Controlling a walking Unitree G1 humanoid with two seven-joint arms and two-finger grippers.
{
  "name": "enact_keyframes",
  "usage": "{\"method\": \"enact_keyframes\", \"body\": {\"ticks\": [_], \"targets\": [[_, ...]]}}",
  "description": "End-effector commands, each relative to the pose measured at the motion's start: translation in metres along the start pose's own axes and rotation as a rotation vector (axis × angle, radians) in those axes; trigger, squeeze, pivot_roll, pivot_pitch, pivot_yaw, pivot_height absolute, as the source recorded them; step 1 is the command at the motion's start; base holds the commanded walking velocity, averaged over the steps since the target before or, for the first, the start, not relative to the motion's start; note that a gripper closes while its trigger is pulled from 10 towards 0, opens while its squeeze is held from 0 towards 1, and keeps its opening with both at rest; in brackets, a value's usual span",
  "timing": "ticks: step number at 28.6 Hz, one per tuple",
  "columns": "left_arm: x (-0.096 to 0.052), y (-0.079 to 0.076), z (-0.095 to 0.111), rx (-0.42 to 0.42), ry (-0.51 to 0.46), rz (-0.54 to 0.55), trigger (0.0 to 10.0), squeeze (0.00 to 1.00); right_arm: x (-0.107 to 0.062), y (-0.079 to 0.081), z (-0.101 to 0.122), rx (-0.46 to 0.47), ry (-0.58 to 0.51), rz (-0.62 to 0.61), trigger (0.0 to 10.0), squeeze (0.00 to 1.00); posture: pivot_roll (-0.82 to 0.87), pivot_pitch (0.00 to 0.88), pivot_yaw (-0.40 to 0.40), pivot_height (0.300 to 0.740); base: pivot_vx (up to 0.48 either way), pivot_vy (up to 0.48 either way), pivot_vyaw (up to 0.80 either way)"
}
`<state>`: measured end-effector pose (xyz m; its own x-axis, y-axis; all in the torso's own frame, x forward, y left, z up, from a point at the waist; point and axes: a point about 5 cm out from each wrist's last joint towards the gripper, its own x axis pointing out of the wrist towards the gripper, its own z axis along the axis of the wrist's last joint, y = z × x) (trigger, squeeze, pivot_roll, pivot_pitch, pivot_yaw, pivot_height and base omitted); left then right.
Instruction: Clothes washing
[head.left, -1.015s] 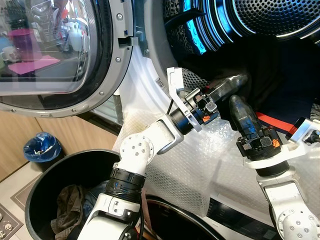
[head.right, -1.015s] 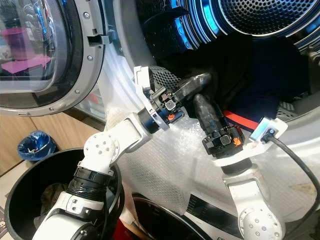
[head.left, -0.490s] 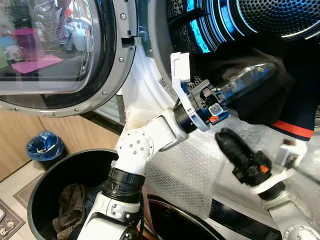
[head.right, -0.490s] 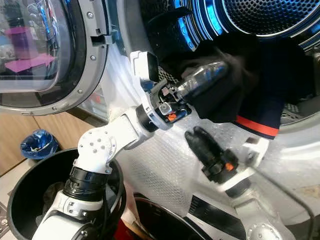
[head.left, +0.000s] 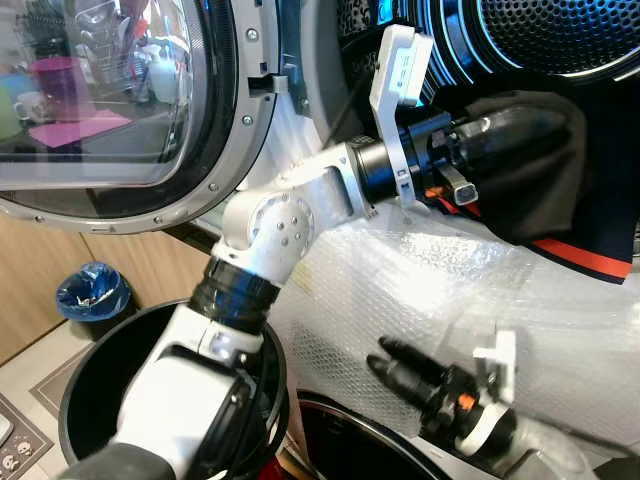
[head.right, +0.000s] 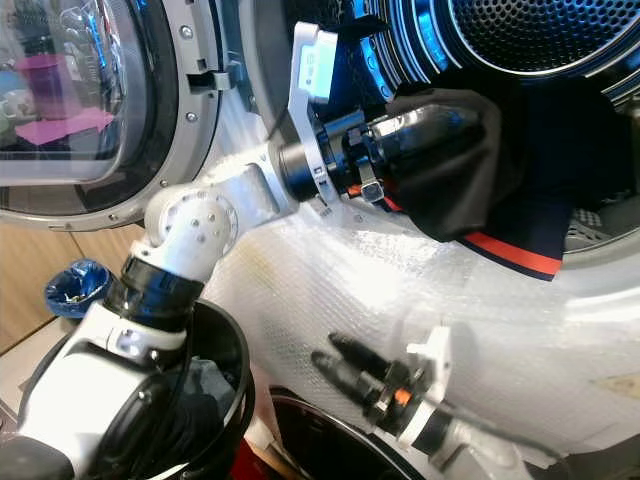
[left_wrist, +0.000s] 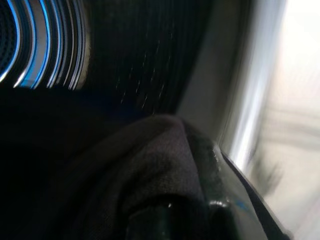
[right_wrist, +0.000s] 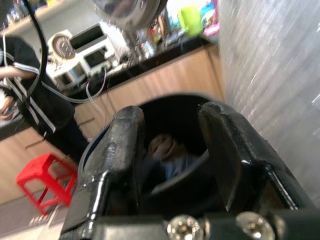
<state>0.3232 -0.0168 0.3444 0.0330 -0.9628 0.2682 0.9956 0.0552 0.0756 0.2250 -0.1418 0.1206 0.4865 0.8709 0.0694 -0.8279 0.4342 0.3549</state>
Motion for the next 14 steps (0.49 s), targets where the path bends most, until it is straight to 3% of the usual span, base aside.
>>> {"method": "enact_keyframes", "body": {"ticks": [1, 3, 4, 7, 10, 11, 14], "targets": [[0.008, 0.007, -0.001, 0.210, 0.150, -0.047, 4.5, 0.00, -0.009, -0.001, -0.026, 0.052, 0.094, -0.021, 10.0, 0.00, -0.02, 0.044, 0.008, 0.740, 0.000, 0.000, 0.00], [0.011, 0.018, -0.002, 0.308, 0.223, -0.006, 4.7, 0.00, -0.016, -0.001, -0.041, 0.104, 0.121, -0.038, 10.0, 0.00, -0.03, 0.044, 0.013, 0.740, 0.000, 0.000, 0.00], [0.012, 0.026, -0.002, 0.364, 0.258, 0.044, 9.6, 0.00, -0.021, -0.003, -0.050, 0.131, 0.141, -0.067, 10.0, 0.00, -0.03, 0.044, 0.019, 0.740, 0.000, 0.000, 0.00], [0.013, 0.040, 0.005, 0.469, 0.263, 0.166, 10.0, 0.00, -0.030, -0.004, -0.069, 0.191, 0.163, -0.124, 10.0, 0.00, -0.04, 0.045, 0.035, 0.740, 0.000, 0.000, 0.00], [0.013, 0.051, 0.029, 0.470, 0.124, 0.348, 10.0, 0.00, -0.039, -0.006, -0.082, 0.238, 0.149, -0.189, 10.0, 0.00, -0.05, 0.047, 0.045, 0.740, 0.000, 0.000, 0.00], [0.011, 0.055, 0.047, 0.459, 0.019, 0.442, 10.0, 0.00, -0.043, -0.007, -0.087, 0.261, 0.142, -0.231, 10.0, 0.00, -0.07, 0.046, 0.052, 0.740, 0.000, 0.000, 0.00], [0.007, 0.057, 0.068, 0.468, -0.092, 0.517, 10.0, 0.00, -0.048, -0.007, -0.093, 0.275, 0.135, -0.271, 10.0, 0.00, -0.09, 0.046, 0.062, 0.740, 0.000, 0.000, 0.00]]}}
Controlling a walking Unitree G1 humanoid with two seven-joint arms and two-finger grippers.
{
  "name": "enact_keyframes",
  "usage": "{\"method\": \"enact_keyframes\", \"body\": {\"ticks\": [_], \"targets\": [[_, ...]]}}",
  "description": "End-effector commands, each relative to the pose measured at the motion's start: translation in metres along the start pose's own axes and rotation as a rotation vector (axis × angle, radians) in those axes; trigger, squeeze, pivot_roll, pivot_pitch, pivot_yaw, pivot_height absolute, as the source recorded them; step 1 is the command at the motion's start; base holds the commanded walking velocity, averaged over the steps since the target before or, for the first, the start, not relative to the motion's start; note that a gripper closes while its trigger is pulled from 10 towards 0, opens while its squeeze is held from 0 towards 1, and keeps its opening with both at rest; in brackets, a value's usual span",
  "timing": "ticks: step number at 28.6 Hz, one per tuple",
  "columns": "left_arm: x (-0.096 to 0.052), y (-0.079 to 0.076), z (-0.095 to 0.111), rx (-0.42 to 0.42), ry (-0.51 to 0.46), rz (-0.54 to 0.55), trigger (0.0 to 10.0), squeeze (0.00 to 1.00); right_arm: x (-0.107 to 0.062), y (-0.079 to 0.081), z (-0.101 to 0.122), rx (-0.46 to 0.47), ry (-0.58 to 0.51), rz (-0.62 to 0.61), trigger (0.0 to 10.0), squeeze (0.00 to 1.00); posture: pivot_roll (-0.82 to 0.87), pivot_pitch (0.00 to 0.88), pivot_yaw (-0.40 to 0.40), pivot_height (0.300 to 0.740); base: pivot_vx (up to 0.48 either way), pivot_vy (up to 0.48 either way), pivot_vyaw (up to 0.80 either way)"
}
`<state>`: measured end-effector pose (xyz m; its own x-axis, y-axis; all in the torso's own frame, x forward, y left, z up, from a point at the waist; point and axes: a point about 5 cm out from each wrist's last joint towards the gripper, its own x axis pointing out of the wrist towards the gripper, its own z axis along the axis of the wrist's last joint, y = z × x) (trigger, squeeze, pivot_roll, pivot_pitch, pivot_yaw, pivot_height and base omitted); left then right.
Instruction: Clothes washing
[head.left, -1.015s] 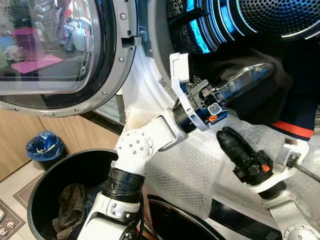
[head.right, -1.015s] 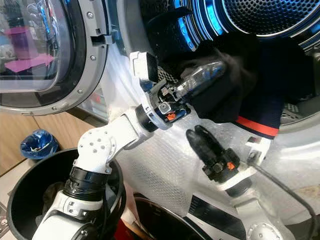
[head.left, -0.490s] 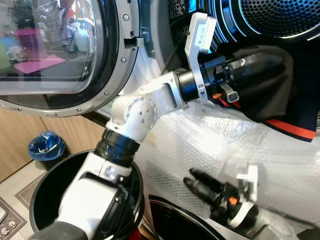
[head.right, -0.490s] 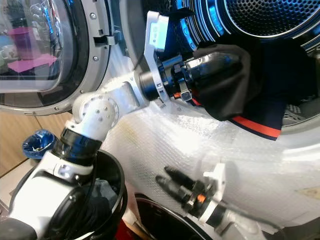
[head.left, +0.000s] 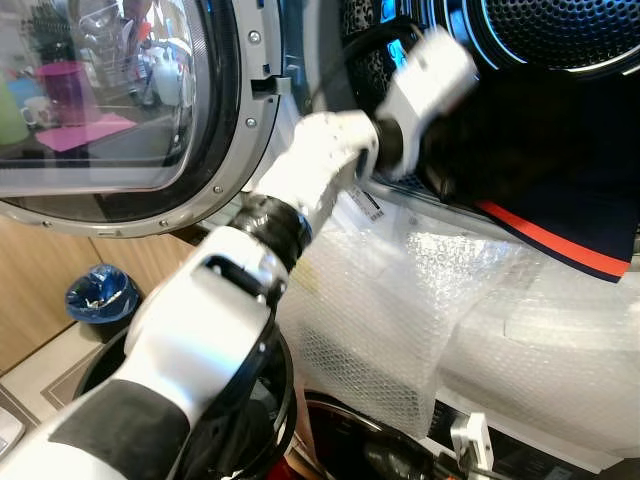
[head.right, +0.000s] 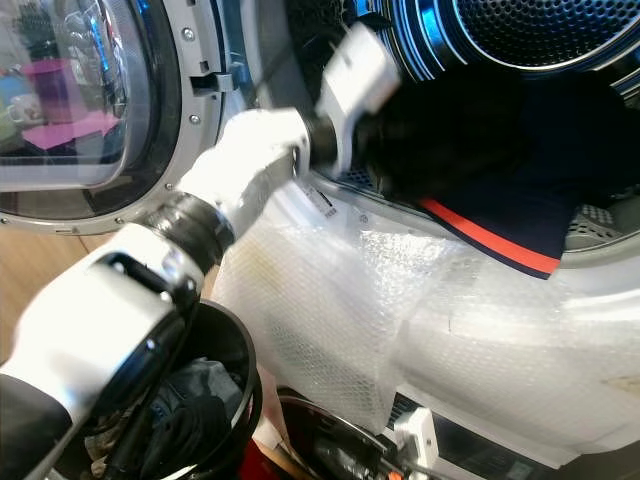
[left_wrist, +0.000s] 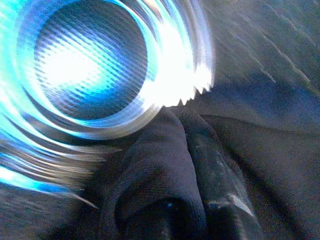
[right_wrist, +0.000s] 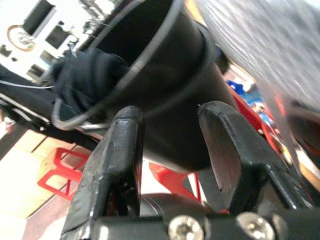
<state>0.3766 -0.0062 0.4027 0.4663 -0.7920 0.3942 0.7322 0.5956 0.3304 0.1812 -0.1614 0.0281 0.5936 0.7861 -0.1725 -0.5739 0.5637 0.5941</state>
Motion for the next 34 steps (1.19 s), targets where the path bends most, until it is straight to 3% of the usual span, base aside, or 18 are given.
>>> {"method": "enact_keyframes", "body": {"ticks": [1, 3, 5, 9, 13, 14, 17, 19, 27, 34], "targets": [[0.001, 0.007, 0.016, 0.002, -0.078, 0.049, 10.0, 0.00, -0.004, -0.003, 0.000, -0.006, -0.023, -0.037, 10.0, 0.00, -0.09, 0.047, 0.064, 0.740, 0.000, 0.000, 0.00], [0.002, 0.009, 0.022, -0.003, -0.118, 0.075, 10.0, 0.00, -0.006, -0.007, -0.002, 0.010, -0.046, -0.072, 10.0, 0.00, -0.10, 0.048, 0.063, 0.740, 0.000, 0.000, 0.00], [0.006, 0.002, 0.015, -0.026, -0.078, 0.027, 10.0, 0.00, -0.009, -0.011, -0.004, 0.024, -0.064, -0.102, 10.0, 0.00, -0.10, 0.051, 0.064, 0.740, 0.000, 0.000, 0.00], [0.002, -0.034, -0.037, 0.036, 0.205, -0.309, 10.0, 0.00, -0.011, -0.017, -0.010, 0.039, -0.060, -0.143, 10.0, 0.00, -0.10, 0.052, 0.067, 0.740, 0.000, 0.000, 0.00], [-0.004, -0.050, -0.055, -0.024, 0.232, -0.460, 10.0, 0.00, -0.011, -0.017, -0.011, 0.044, -0.072, -0.149, 10.0, 0.00, -0.10, 0.052, 0.060, 0.740, 0.000, 0.000, 0.00], [-0.004, -0.051, -0.055, -0.028, 0.234, -0.472, 10.0, 1.00, -0.010, -0.017, -0.012, 0.045, -0.073, -0.150, 10.0, 0.00, -0.10, 0.051, 0.059, 0.740, 0.000, 0.000, 0.00], [-0.004, -0.052, -0.054, -0.044, 0.231, -0.494, 10.0, 1.00, -0.010, -0.018, -0.012, 0.046, -0.076, -0.149, 10.0, 0.00, -0.10, 0.048, 0.058, 0.740, 0.000, 0.000, 0.00], [-0.004, -0.052, -0.047, -0.008, 0.211, -0.537, 10.0, 1.00, -0.008, -0.018, -0.011, 0.046, -0.082, -0.143, 10.0, 0.00, -0.10, 0.047, 0.057, 0.740, 0.000, 0.000, 0.00], [0.004, -0.045, -0.011, 0.040, 0.087, -0.594, 10.0, 1.00, 0.001, -0.019, -0.008, 0.043, -0.085, -0.124, 10.0, 0.00, -0.06, 0.045, 0.045, 0.740, 0.000, 0.000, 0.00], [0.002, -0.042, -0.003, 0.072, 0.082, -0.634, 10.0, 1.00, 0.005, -0.020, -0.007, 0.043, -0.087, -0.116, 10.0, 0.00, -0.05, 0.051, 0.042, 0.740, 0.000, 0.000, 0.00]]}}
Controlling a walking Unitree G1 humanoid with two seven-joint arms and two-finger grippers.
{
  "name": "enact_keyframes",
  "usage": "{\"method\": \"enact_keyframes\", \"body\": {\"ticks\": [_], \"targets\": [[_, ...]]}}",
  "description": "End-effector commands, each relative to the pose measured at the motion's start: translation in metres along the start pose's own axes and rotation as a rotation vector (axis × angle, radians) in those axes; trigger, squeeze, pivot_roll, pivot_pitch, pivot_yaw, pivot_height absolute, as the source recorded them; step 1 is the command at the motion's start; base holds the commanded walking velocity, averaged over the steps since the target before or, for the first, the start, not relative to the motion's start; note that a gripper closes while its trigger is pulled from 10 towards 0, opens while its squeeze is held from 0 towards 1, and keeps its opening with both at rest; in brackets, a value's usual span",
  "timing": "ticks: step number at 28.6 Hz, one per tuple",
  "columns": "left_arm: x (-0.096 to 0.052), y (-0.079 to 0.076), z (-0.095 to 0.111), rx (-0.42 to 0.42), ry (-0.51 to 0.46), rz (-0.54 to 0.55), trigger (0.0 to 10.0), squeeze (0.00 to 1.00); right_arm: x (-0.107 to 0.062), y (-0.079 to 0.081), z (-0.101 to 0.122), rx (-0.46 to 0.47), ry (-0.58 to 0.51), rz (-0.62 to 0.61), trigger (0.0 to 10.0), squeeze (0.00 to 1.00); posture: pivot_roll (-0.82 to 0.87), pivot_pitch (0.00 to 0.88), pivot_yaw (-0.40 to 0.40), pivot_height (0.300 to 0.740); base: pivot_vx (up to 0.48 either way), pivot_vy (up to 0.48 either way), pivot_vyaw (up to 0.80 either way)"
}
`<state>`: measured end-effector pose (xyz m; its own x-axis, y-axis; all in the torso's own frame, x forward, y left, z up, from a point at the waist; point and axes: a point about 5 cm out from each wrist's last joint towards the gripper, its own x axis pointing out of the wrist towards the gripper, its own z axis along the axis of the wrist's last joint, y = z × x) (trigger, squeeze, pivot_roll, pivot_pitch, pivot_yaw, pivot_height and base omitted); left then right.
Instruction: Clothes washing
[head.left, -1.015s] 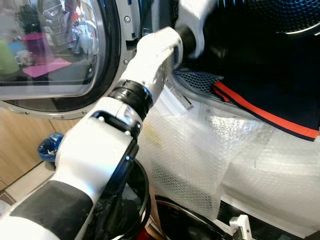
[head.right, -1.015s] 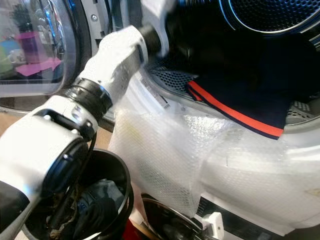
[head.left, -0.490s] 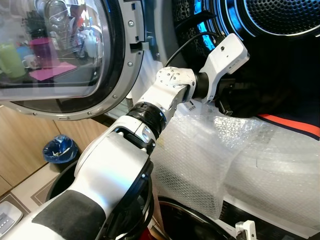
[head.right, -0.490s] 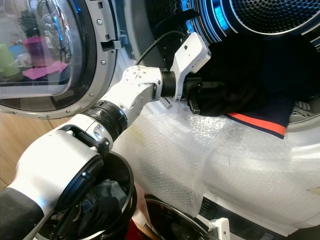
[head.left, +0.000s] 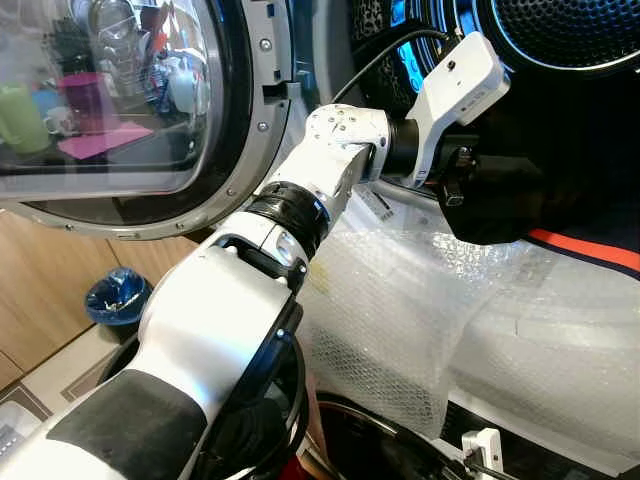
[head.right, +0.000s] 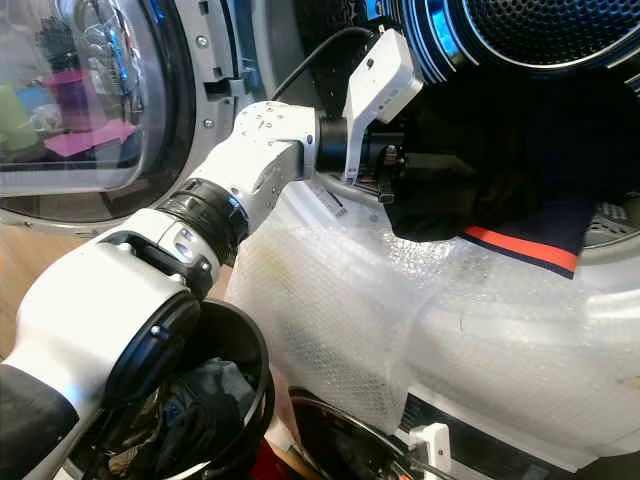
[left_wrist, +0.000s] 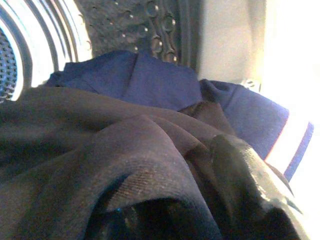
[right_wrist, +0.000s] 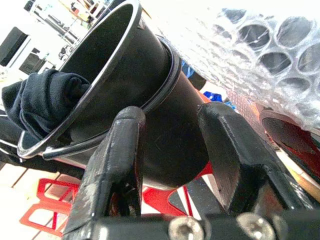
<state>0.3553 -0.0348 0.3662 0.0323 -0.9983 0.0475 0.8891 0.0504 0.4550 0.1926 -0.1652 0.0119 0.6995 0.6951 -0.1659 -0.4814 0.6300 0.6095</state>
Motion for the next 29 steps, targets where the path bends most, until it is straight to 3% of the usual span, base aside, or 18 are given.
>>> {"method": "enact_keyframes", "body": {"ticks": [1, 5, 12, 14, 16, 18, 20, 21, 22, 23, 24, 28, 29], "targets": [[-0.003, 0.003, 0.024, 0.095, -0.001, -0.075, 10.0, 1.00, -0.001, -0.001, -0.002, -0.001, 0.003, -0.006, 10.0, 0.00, -0.05, 0.051, 0.042, 0.740, 0.000, 0.000, 0.00], [-0.006, 0.002, 0.028, 0.092, 0.006, -0.141, 10.0, 1.00, 0.000, -0.001, -0.002, -0.001, 0.003, -0.002, 10.0, 0.00, -0.04, 0.052, 0.042, 0.740, 0.000, 0.000, 0.00], [-0.025, -0.005, 0.033, 0.218, 0.184, -0.427, 10.0, 1.00, 0.010, -0.001, -0.001, 0.001, 0.007, 0.017, 10.0, 0.00, 0.00, 0.042, 0.043, 0.740, 0.000, 0.000, 0.00], [-0.029, -0.005, 0.034, 0.263, 0.225, -0.452, 10.0, 1.00, 0.012, -0.001, -0.001, 0.002, 0.005, 0.023, 10.0, 0.00, 0.00, 0.040, 0.043, 0.740, 0.000, 0.000, 0.00], [-0.030, -0.005, 0.034, 0.295, 0.248, -0.453, 10.0, 1.00, 0.014, 0.000, -0.001, 0.003, 0.005, 0.024, 10.0, 0.00, 0.01, 0.039, 0.045, 0.740, 0.000, 0.000, 0.00], [-0.029, 0.000, 0.042, 0.463, 0.278, -0.342, 10.0, 1.00, 0.016, 0.000, -0.001, 0.004, 0.008, 0.033, 10.0, 0.00, 0.02, 0.038, 0.045, 0.740, 0.000, 0.000, 0.00], [-0.028, 0.002, 0.046, 0.500, 0.266, -0.306, 10.0, 1.00, 0.017, 0.001, -0.002, 0.005, 0.008, 0.035, 10.0, 0.00, 0.02, 0.039, 0.045, 0.740, 0.000, 0.000, 0.00], [-0.027, 0.003, 0.050, 0.546, 0.252, -0.275, 10.0, 1.00, 0.018, 0.001, -0.002, 0.006, 0.009, 0.038, 10.0, 0.00, 0.03, 0.038, 0.045, 0.740, 0.000, 0.000, 0.00], [-0.025, 0.003, 0.059, 0.652, 0.243, -0.228, 10.0, 1.00, 0.021, 0.002, -0.003, 0.008, 0.011, 0.043, 10.0, 0.00, 0.03, 0.038, 0.044, 0.740, 0.000, 0.000, 0.00], [-0.025, 0.003, 0.059, 0.652, 0.243, -0.228, 10.0, 1.00, 0.021, 0.002, -0.003, 0.008, 0.011, 0.043, 10.0, 0.00, 0.03, 0.038, 0.044, 0.740, 0.000, 0.000, 0.00], [-0.023, 0.002, 0.067, 0.721, 0.212, -0.195, 10.0, 1.00, 0.022, 0.001, -0.003, 0.009, 0.012, 0.045, 10.0, 0.00, 0.03, 0.037, 0.043, 0.740, 0.000, 0.000, 0.00], [-0.017, -0.002, 0.079, 0.742, 0.087, -0.160, 10.0, 1.00, 0.024, 0.001, -0.003, 0.009, 0.012, 0.050, 10.0, 0.00, 0.03, 0.036, 0.041, 0.740, 0.000, 0.000, 0.00], [-0.014, -0.003, 0.084, 0.730, 0.014, -0.135, 10.0, 1.00, 0.025, 0.001, -0.002, 0.008, 0.011, 0.051, 10.0, 0.00, 0.03, 0.034, 0.042, 0.740, 0.000, 0.000, 0.00]]}}
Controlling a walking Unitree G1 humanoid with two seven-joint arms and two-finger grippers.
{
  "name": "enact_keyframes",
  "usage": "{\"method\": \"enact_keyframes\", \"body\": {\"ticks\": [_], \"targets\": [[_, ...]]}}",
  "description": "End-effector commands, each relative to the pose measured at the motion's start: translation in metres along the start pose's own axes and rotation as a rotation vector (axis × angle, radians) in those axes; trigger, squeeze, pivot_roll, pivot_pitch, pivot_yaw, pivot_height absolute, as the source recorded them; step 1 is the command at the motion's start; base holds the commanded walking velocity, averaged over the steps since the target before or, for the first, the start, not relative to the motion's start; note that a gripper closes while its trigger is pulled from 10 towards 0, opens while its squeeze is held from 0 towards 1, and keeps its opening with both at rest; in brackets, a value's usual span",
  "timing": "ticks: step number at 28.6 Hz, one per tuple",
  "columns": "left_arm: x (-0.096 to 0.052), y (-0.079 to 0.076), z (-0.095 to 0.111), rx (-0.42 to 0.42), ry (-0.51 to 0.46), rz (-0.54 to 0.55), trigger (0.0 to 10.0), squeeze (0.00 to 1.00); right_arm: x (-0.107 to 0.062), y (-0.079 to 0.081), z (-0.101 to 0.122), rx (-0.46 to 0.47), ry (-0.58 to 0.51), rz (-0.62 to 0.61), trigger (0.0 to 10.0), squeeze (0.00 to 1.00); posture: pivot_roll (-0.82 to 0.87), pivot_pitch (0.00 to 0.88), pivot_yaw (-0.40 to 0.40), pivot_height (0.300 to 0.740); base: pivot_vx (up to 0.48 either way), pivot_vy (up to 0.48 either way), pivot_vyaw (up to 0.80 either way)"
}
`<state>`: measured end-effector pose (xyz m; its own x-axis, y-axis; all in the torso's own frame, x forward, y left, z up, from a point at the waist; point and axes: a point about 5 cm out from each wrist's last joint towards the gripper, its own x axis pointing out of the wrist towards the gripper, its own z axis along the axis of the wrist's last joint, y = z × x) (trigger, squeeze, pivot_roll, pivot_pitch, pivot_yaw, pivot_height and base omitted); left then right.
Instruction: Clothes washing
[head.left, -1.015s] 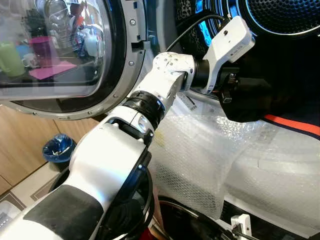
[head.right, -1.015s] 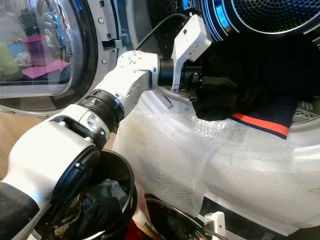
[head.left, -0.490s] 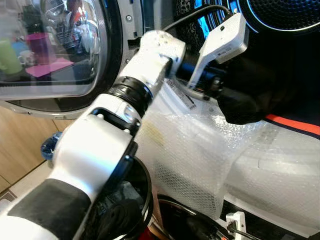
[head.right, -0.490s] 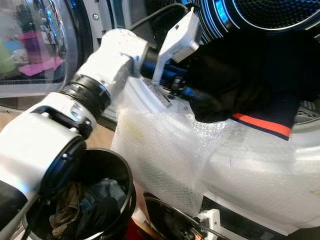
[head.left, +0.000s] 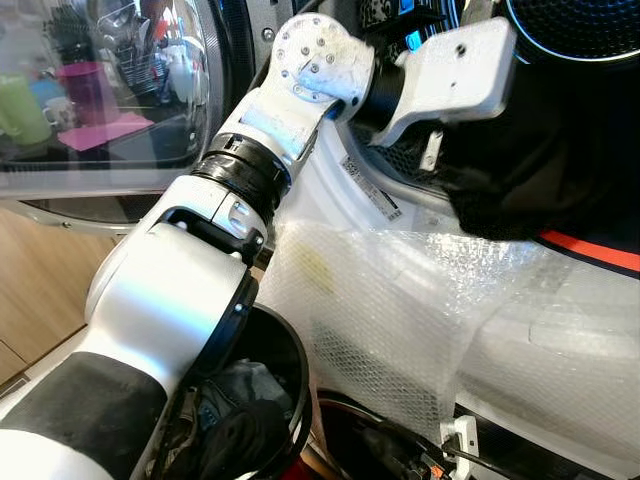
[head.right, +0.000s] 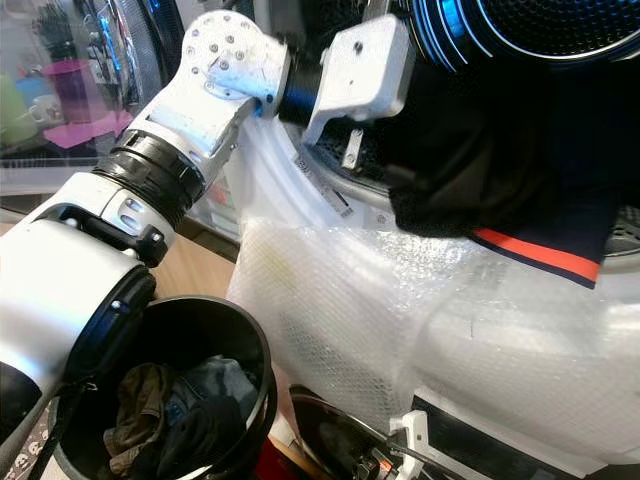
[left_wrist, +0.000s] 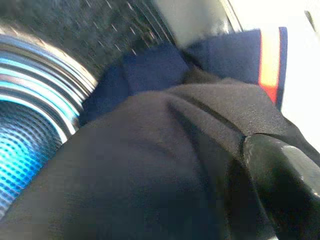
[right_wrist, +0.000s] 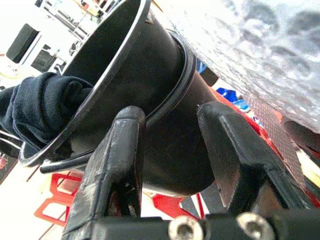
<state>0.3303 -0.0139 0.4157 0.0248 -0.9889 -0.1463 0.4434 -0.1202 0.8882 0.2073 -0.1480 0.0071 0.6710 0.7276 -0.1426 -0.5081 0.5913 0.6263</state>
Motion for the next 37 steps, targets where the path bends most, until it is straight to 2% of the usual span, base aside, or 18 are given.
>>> {"method": "enact_keyframes", "body": {"ticks": [1, 3, 5, 6, 7, 8, 10, 14, 19, 22, 27, 29, 30, 31, 34, 35, 36, 37], "targets": [[0.002, 0.015, 0.029, 0.089, -0.138, 0.080, 10.0, 1.00, 0.002, 0.000, 0.000, -0.004, 0.002, 0.003, 10.0, 0.00, 0.03, 0.034, 0.042, 0.740, 0.000, 0.000, 0.00], [0.003, 0.016, 0.033, 0.073, -0.211, 0.124, 10.0, 1.00, 0.003, -0.001, 0.000, -0.005, 0.001, 0.003, 10.0, 0.00, 0.03, 0.030, 0.043, 0.740, 0.000, 0.000, 0.00], [0.006, 0.015, 0.033, -0.039, -0.311, 0.125, 10.0, 1.00, 0.003, -0.002, 0.000, -0.004, 0.002, 0.003, 10.0, 0.00, 0.03, 0.028, 0.041, 0.740, 0.000, 0.000, 0.00], [0.006, 0.015, 0.033, -0.039, -0.311, 0.125, 10.0, 1.00, 0.003, -0.002, 0.000, -0.004, 0.002, 0.003, 10.0, 0.00, 0.03, 0.028, 0.041, 0.740, 0.000, 0.000, 0.00], [0.008, 0.013, 0.031, -0.093, -0.324, 0.098, 10.0, 1.00, 0.004, -0.002, 0.000, -0.004, 0.004, 0.004, 10.0, 0.00, 0.04, 0.027, 0.039, 0.740, 0.000, 0.000, 0.00], [0.011, 0.006, 0.020, -0.196, -0.284, 0.004, 10.0, 1.00, 0.006, -0.003, -0.001, -0.003, 0.008, 0.009, 10.0, 0.00, 0.04, 0.024, 0.039, 0.740, 0.000, 0.000, 0.00], [0.012, -0.007, 0.005, -0.237, -0.200, -0.122, 10.0, 1.00, 0.007, -0.002, -0.001, -0.001, 0.009, 0.012, 10.0, 0.00, 0.05, 0.020, 0.041, 0.740, 0.000, 0.000, 0.00], [0.012, -0.032, -0.009, -0.271, -0.138, -0.355, 10.0, 1.00, 0.009, -0.001, -0.001, 0.000, 0.005, 0.019, 10.0, 0.00, 0.05, 0.012, 0.043, 0.740, 0.000, 0.000, 0.00], [0.010, -0.042, -0.012, -0.247, -0.101, -0.425, 10.0, 1.00, 0.010, -0.001, -0.002, 0.002, 0.004, 0.023, 10.0, 0.00, 0.05, 0.009, 0.040, 0.740, 0.000, 0.000, 0.00], [0.005, -0.048, -0.011, -0.202, -0.074, -0.467, 10.0, 1.00, 0.010, -0.001, -0.003, 0.003, 0.006, 0.025, 10.0, 0.00, 0.05, 0.010, 0.040, 0.740, 0.000, 0.000, 0.00], [-0.009, -0.057, -0.006, -0.053, 0.009, -0.551, 10.0, 1.00, 0.011, -0.002, -0.002, 0.005, 0.002, 0.031, 10.0, 0.00, 0.06, 0.009, 0.040, 0.740, 0.000, 0.000, 0.00], [-0.021, -0.059, -0.014, 0.040, 0.136, -0.578, 10.0, 1.00, 0.013, -0.003, -0.003, 0.010, 0.008, 0.033, 10.0, 0.00, 0.06, 0.000, 0.037, 0.740, 0.000, 0.000, 0.00], [-0.026, -0.054, -0.016, 0.102, 0.196, -0.554, 10.0, 1.00, 0.014, -0.003, -0.004, 0.012, 0.011, 0.035, 10.0, 0.00, 0.07, 0.000, 0.036, 0.740, 0.000, 0.000, 0.00], [-0.022, -0.043, -0.012, 0.177, 0.202, -0.422, 10.0, 1.00, 0.016, -0.004, -0.003, 0.013, 0.011, 0.034, 10.0, 0.00, 0.07, 0.000, 0.036, 0.740, 0.000, 0.000, 0.00], [-0.010, -0.029, 0.001, 0.269, 0.095, -0.176, 10.0, 1.00, 0.019, -0.006, -0.001, 0.013, 0.010, 0.030, 10.0, 0.00, 0.08, 0.000, 0.036, 0.740, 0.000, 0.000, 0.00], [-0.010, -0.029, 0.001, 0.269, 0.095, -0.176, 10.0, 1.00, 0.019, -0.006, -0.001, 0.013, 0.010, 0.030, 10.0, 0.00, 0.08, 0.000, 0.036, 0.740, 0.000, 0.000, 0.00], [-0.006, -0.026, 0.009, 0.305, 0.020, -0.059, 10.0, 1.00, 0.020, -0.006, 0.000, 0.012, 0.009, 0.030, 10.0, 0.00, 0.08, 0.000, 0.033, 0.740, 0.000, 0.000, 0.00], [-0.006, -0.026, 0.009, 0.305, 0.020, -0.059, 10.0, 1.00, 0.020, -0.006, 0.000, 0.012, 0.009, 0.030, 10.0, 0.00, 0.08, 0.000, 0.033, 0.740, 0.000, 0.000, 0.00]]}}
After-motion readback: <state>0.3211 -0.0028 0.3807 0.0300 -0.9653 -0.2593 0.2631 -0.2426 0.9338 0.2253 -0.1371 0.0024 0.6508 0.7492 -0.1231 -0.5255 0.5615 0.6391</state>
